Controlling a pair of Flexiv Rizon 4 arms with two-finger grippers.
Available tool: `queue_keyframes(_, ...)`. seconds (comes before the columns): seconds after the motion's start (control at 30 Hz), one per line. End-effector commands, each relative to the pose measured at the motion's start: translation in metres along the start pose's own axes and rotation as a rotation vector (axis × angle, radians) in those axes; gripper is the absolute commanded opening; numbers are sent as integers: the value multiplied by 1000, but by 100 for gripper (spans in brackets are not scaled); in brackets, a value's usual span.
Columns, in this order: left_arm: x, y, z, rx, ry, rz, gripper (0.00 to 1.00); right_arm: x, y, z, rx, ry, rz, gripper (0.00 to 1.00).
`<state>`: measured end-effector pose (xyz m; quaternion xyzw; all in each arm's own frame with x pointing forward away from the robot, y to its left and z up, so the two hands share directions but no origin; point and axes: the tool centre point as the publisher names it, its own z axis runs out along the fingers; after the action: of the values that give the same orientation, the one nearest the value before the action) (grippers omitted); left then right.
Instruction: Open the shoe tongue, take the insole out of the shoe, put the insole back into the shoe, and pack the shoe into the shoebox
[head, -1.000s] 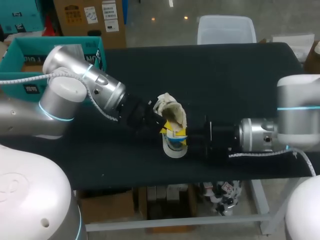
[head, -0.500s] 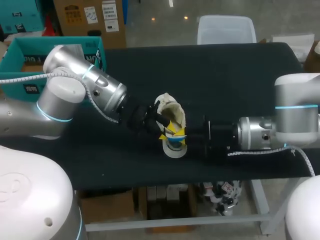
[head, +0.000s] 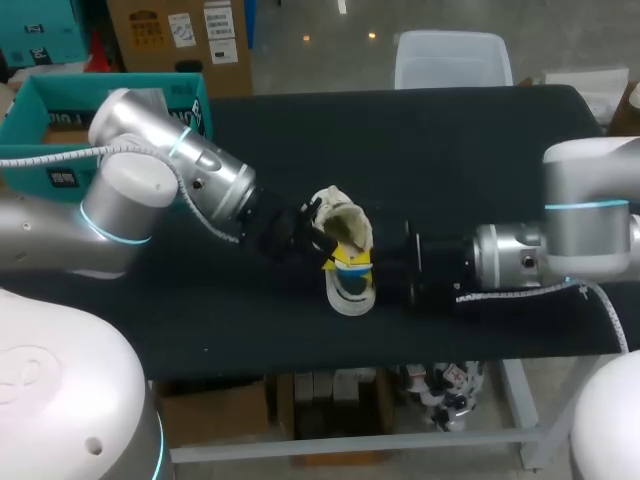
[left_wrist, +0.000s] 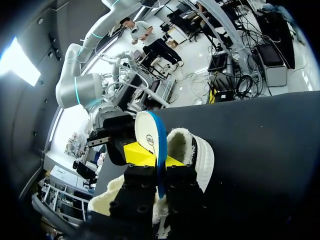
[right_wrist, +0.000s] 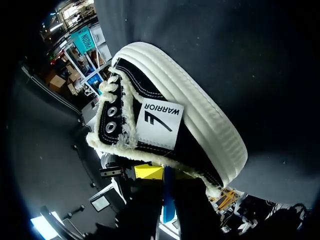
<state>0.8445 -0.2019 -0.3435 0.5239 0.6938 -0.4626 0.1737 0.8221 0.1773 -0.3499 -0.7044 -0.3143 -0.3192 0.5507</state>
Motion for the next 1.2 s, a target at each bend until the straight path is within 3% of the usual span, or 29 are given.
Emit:
queue_keyframes(0.03, -1, 8, 11, 7, -2, -7, 0, 2, 17, 8, 38, 2, 10, 0)
queue_keyframes(0.27, 0, 7, 11, 13, 3, -11, 0, 0, 8, 6, 29, 8, 16, 0)
queue_keyframes(0.37, 1, 5, 11, 16, 3, -7, 0, -2, -3, 3, 12, 13, 6, 43)
queue_keyframes(0.4, 1, 4, 11, 16, 3, -6, 0, -3, -8, 3, 6, 12, 0, 47)
queue_keyframes(0.7, 3, 1, 8, 8, -7, -4, 0, -8, -33, -6, -29, 19, -26, 39)
queue_keyframes(0.8, 3, 1, 8, 6, -10, -4, 0, -9, -33, -7, -32, 22, -28, 28)
queue_keyframes(0.83, 3, 1, 8, 5, -10, -4, 0, -10, -33, -7, -31, 22, -28, 15)
queue_keyframes(0.9, 3, 0, 8, 4, -11, -6, 0, -11, -31, -7, -28, 23, -26, 0)
queue_keyframes(1.03, 3, -3, 6, -2, -13, -9, 0, -12, -29, -7, -20, 23, -22, 0)
queue_keyframes(1.07, 2, -7, 5, 3, -14, -4, 16, -12, -28, -6, -18, 21, -22, 0)
queue_keyframes(1.1, 1, -11, 5, 11, -15, 8, 40, -12, -28, -6, -16, 20, -22, 0)
queue_keyframes(1.13, 1, -15, 5, 15, -13, 20, 47, -12, -28, -6, -15, 19, -22, 0)
queue_keyframes(1.2, 0, -23, 5, 24, -12, 40, 44, -11, -27, -5, -14, 18, -22, 0)
